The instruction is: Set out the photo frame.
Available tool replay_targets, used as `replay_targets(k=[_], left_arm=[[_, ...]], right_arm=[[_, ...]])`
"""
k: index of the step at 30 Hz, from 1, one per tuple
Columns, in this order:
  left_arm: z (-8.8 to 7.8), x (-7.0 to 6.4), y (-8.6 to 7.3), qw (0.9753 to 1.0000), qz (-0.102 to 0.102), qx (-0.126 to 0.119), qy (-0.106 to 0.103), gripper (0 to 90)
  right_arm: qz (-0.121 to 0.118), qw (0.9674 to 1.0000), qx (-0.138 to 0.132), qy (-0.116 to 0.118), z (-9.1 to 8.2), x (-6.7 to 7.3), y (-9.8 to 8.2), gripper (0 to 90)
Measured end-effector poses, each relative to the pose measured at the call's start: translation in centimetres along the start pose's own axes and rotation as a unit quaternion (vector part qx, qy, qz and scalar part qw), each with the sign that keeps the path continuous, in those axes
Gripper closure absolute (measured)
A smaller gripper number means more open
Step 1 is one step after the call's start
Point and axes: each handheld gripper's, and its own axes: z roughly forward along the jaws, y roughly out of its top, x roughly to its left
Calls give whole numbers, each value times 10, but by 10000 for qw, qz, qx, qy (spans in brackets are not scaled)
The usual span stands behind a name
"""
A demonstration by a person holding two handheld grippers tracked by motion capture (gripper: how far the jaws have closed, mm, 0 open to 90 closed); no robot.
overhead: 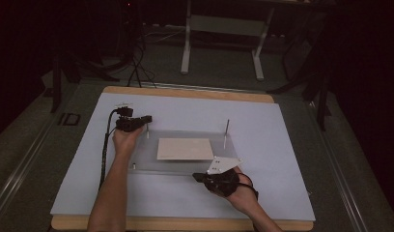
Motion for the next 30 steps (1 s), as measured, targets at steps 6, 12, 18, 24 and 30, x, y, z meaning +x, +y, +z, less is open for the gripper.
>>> replay_targets(k=[6, 12, 18, 24, 30], left_arm=[[0, 1, 0, 10000, -15, 5, -32, 832], [-1, 5, 1, 9997, -58, 39, -238, 813], [-3, 2, 6, 9996, 65, 68, -277, 696], [-4, 1, 6, 9992, 108, 207, -336, 639], [-11, 4, 5, 9993, 164, 184, -284, 630]], right_arm=[[-1, 9999, -70, -134, -1, 0, 3, 900], [29, 9998, -90, -149, -2, -1, 4, 900], [117, 9997, -174, -141, -2, -1, 4, 900], [152, 9995, -239, -155, -3, -2, 5, 900], [186, 9992, -312, -174, -3, -3, 6, 900]])
